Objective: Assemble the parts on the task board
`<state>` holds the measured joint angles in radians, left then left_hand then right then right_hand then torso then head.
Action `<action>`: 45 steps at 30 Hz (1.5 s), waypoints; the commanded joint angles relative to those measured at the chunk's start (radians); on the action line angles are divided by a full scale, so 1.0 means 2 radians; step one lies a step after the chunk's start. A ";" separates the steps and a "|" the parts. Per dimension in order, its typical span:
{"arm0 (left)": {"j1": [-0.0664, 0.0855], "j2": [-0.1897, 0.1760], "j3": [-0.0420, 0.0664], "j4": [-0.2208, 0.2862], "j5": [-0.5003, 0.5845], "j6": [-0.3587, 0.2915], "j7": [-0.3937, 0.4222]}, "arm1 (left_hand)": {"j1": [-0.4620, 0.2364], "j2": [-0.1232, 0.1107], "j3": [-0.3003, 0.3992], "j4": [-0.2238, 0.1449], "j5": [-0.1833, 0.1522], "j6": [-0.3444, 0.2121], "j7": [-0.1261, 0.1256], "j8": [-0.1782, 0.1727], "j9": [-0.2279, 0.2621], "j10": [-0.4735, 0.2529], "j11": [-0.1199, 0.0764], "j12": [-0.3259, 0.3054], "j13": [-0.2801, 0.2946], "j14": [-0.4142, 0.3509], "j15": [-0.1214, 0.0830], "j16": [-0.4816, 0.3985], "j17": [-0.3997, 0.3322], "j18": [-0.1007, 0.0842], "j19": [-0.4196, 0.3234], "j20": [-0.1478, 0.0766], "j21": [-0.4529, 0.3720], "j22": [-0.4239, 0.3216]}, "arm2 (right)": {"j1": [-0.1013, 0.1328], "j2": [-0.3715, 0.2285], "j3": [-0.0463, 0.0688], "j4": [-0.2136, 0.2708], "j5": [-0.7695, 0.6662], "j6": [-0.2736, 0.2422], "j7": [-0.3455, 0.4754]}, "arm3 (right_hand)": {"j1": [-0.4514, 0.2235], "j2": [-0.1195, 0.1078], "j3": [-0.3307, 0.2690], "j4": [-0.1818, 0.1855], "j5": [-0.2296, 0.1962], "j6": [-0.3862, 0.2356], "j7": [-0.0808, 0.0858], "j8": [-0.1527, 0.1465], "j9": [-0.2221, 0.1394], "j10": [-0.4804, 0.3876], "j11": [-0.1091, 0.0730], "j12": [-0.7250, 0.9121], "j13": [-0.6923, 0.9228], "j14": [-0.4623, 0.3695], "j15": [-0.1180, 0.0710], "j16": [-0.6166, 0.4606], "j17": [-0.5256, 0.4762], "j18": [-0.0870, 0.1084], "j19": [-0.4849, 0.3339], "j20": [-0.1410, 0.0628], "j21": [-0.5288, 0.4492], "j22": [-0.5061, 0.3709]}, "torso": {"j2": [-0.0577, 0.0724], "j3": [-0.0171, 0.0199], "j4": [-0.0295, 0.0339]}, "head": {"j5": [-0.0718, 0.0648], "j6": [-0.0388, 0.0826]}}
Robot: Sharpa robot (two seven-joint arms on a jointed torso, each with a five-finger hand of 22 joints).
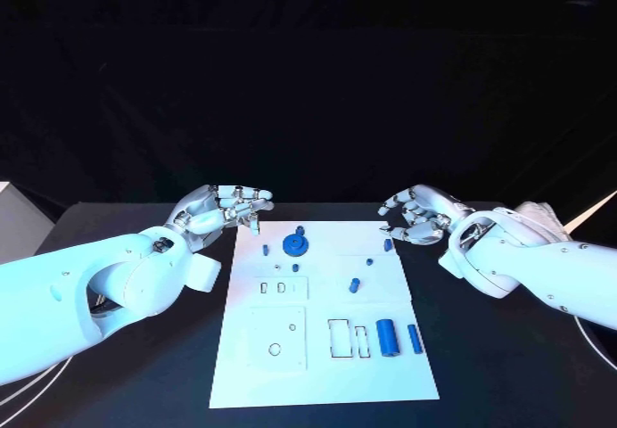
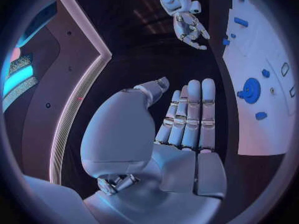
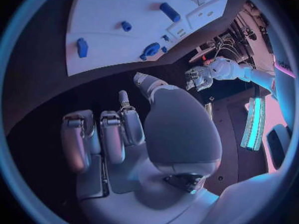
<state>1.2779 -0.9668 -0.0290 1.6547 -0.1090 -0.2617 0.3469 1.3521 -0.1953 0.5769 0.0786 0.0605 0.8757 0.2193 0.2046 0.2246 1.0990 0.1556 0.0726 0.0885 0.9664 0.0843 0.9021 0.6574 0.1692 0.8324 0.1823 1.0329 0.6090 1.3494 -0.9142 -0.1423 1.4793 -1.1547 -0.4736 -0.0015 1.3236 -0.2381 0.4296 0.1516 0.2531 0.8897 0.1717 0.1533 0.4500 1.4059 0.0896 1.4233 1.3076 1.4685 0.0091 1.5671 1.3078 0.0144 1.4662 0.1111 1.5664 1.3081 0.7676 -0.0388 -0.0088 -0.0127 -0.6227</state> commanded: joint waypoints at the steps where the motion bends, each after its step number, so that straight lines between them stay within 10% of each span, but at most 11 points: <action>1: 0.000 0.002 0.000 -0.002 -0.002 0.011 0.006 | 0.004 0.001 0.001 -0.001 0.001 -0.004 0.001 -0.003 0.000 -0.004 -0.001 0.003 0.001 -0.003 -0.001 -0.002 -0.001 0.007 -0.004 -0.001 0.002 0.001 | 0.000 -0.008 0.000 -0.009 0.024 0.041 0.038 | 0.008 0.000 0.000 -0.006 -0.005 -0.003 0.000 -0.003 -0.001 -0.005 -0.001 -0.003 0.052 0.051 0.003 0.002 0.131 -0.007 0.052 0.004 0.002 0.131 | -0.002 0.0036 -0.0026 | 0.000 -0.002; 9: -0.001 0.004 -0.001 -0.008 -0.002 0.013 0.007 | 0.004 0.001 0.002 -0.001 0.001 -0.003 0.001 -0.003 0.001 -0.004 -0.001 0.003 0.001 -0.003 -0.001 -0.002 -0.001 0.007 -0.004 -0.001 0.002 0.001 | -0.005 -0.014 -0.001 -0.037 0.003 0.053 0.049 | 0.019 -0.007 0.001 -0.018 -0.022 -0.009 0.000 -0.008 -0.005 -0.007 -0.001 -0.006 0.049 0.051 0.003 0.002 0.131 -0.007 0.052 0.004 0.002 0.131 | -0.003 0.0071 -0.0055 | 0.001 -0.004; 20: -0.002 0.004 -0.002 -0.010 -0.002 0.017 0.008 | 0.004 0.001 0.002 -0.001 0.001 -0.003 0.001 -0.003 0.001 -0.004 -0.001 0.003 0.001 -0.003 -0.001 -0.002 -0.001 0.007 -0.004 -0.001 0.002 0.001 | -0.024 0.011 -0.002 -0.073 -0.015 0.049 0.046 | 0.025 -0.008 0.000 -0.023 -0.022 -0.015 0.001 -0.012 -0.007 -0.009 0.000 -0.008 0.047 0.051 0.003 0.002 0.131 -0.007 0.052 0.004 0.002 0.131 | -0.002 0.0040 -0.0031 | 0.001 -0.004; 45: -0.002 0.004 -0.002 -0.011 -0.004 0.019 0.007 | 0.005 0.001 0.002 -0.002 0.001 -0.003 0.000 -0.003 0.001 -0.004 -0.001 0.003 0.001 -0.003 -0.001 -0.003 -0.001 0.007 -0.005 -0.001 0.002 0.001 | -0.043 0.056 -0.002 -0.124 -0.031 0.054 0.027 | 0.027 0.001 0.005 -0.024 -0.019 -0.012 0.001 -0.011 -0.008 -0.007 0.000 -0.007 0.049 0.051 0.004 0.002 0.131 -0.007 0.052 0.004 0.002 0.131 | -0.003 0.0039 -0.0027 | 0.003 -0.011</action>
<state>1.2737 -0.9614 -0.0332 1.6310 -0.1120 -0.2427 0.3487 1.3521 -0.1953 0.5769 0.0786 0.0605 0.8758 0.2193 0.2046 0.2251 1.0990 0.1555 0.0726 0.0890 0.9665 0.0843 0.9021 0.6556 0.1691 0.8289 0.1788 1.0328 0.6097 1.2637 -0.8049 -0.1466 1.2338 -1.1899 -0.3883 0.0644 1.3722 -0.2419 0.4339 0.1033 0.2110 0.8628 0.1732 0.1332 0.4354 1.3916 0.0896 1.4116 1.3073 1.4648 0.0127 1.5671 1.3074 0.0144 1.4662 0.1111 1.5664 1.3075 0.7627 -0.0302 -0.0153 -0.0056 -0.6435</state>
